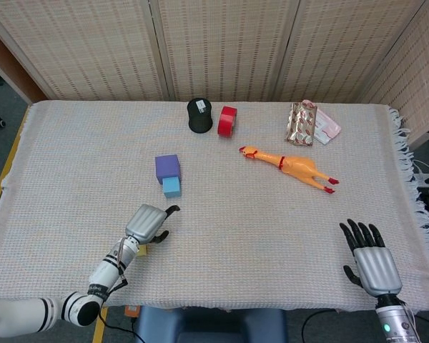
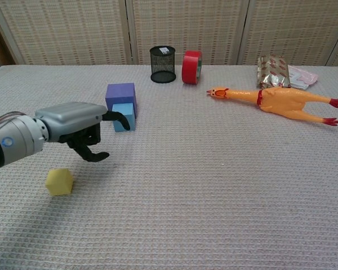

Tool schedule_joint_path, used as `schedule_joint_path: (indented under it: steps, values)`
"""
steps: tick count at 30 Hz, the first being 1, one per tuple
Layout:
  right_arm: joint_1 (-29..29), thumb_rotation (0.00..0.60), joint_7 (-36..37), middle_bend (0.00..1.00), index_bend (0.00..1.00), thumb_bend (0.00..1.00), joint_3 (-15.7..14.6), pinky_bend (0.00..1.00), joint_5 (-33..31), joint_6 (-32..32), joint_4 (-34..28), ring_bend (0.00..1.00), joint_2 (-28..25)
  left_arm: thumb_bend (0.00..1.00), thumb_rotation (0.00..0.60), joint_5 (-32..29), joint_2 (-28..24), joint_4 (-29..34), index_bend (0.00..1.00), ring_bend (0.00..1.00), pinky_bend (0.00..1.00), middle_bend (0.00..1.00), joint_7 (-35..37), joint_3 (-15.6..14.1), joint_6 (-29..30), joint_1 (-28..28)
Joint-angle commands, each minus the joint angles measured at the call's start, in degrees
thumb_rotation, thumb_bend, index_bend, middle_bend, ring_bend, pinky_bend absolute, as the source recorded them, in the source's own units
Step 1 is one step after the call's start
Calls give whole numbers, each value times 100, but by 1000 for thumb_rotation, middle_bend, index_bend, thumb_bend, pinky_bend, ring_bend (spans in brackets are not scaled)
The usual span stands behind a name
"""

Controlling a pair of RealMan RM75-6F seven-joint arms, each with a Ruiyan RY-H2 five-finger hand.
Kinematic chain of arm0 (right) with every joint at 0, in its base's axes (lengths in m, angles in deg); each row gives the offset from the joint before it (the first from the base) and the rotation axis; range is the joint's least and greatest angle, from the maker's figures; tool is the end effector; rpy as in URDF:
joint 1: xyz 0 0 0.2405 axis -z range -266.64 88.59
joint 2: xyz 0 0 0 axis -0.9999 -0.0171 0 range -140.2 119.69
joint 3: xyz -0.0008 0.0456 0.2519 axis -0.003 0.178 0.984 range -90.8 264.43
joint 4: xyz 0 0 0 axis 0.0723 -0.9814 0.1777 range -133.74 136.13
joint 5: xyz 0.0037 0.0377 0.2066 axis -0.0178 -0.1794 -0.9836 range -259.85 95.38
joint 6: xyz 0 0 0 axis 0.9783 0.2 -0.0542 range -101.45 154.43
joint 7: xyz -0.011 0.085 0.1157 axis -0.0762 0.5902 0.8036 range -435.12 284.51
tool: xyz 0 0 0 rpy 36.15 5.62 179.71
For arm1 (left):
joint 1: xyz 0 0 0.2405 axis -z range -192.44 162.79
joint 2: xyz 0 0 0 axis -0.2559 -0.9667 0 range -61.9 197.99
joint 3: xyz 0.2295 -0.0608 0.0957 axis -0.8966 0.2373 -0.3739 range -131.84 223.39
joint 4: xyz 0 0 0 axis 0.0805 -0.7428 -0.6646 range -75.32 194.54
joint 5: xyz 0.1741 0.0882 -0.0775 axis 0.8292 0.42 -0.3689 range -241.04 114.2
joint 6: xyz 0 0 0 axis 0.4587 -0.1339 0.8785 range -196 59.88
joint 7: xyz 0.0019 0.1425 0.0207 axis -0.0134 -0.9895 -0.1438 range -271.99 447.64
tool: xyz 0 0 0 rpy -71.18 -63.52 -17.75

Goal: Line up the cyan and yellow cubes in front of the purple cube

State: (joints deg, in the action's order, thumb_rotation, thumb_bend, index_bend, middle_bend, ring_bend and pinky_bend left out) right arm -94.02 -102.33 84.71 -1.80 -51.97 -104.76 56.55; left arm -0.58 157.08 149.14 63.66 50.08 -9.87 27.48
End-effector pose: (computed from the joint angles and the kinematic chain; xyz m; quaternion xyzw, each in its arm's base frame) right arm -0.2782 -0.1552 0.1028 0.6662 -0.4017 0.2579 0.5729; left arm -0.1483 0.3107 -0.0306 -0.7707 -0.3681 -0.3418 0.3921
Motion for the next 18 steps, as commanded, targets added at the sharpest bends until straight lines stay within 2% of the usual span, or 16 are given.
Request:
schedule_joint_path:
  steps: [1,10,18]
  values:
    - [11,600,27,0,0,51,-42,0,86,-6,-10,0,-18,346,600,271,-337,626,248,1000,1000,1000,83,-279,651,-533]
    - [81,600,182,0,0,52,-148,0,395,-108,-36,0,-100,333,600,103,-597,1099,220,1000,1000,1000,-90,-652,729,-948]
    - [111,600,278,0,0,52,-184,0,531,-132,-48,0,-155,330,600,295,-242,773,230,1000,1000,1000,-679,-779,1101,-1182]
